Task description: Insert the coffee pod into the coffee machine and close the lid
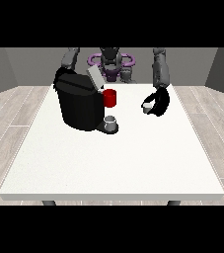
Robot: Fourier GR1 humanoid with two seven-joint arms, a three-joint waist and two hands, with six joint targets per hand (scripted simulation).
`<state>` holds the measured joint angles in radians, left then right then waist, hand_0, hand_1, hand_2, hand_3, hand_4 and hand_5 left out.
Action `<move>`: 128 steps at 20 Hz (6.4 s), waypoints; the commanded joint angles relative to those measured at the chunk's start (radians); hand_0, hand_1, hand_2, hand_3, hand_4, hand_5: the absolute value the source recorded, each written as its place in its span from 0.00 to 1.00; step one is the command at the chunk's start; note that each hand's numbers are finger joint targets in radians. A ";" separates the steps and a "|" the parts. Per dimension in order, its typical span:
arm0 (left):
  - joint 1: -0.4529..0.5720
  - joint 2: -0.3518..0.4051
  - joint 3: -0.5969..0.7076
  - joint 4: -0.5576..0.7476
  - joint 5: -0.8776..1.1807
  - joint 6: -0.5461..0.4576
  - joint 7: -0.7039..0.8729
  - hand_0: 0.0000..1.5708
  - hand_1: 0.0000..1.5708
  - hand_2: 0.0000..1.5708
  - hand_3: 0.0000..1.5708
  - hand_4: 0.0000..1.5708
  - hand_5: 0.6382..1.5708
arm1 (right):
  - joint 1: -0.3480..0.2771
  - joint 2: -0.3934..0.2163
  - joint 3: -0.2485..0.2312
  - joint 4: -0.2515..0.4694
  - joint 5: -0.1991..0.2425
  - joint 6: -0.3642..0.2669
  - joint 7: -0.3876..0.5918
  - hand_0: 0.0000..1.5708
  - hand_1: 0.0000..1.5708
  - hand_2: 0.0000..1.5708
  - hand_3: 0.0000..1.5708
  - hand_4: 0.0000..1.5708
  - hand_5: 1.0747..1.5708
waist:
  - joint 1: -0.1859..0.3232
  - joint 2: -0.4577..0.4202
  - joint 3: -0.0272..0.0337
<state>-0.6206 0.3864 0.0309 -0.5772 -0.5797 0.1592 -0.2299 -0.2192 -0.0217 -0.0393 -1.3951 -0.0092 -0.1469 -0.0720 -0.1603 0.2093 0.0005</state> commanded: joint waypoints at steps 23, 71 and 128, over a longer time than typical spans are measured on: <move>-0.258 0.018 0.008 -0.072 -0.030 -0.208 -0.017 0.79 0.79 0.84 0.82 0.36 1.00 | -0.053 0.001 0.000 0.074 -0.032 0.013 0.024 0.00 0.00 0.00 0.00 0.32 1.00 | -0.021 -0.074 -0.0006; -0.533 0.031 0.072 -0.051 -0.061 -0.311 0.095 0.77 0.77 0.81 0.77 0.33 1.00 | -0.081 -0.029 -0.038 0.057 -0.032 0.003 -0.054 0.00 0.00 0.00 0.00 0.29 1.00 | -0.107 0.045 -0.0002; -0.425 -0.001 0.047 -0.059 -0.147 -0.365 0.039 0.00 0.00 0.00 0.00 0.00 1.00 | -0.005 -0.007 -0.030 0.023 -0.041 -0.042 -0.015 0.00 0.00 0.00 0.00 0.27 1.00 | -0.041 -0.108 -0.0005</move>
<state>-1.0892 0.4208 0.0684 -0.6227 -0.7473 -0.2050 -0.1795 -0.2408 -0.0370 -0.0661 -1.3641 -0.0537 -0.1670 -0.0895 -0.2288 0.1469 0.0003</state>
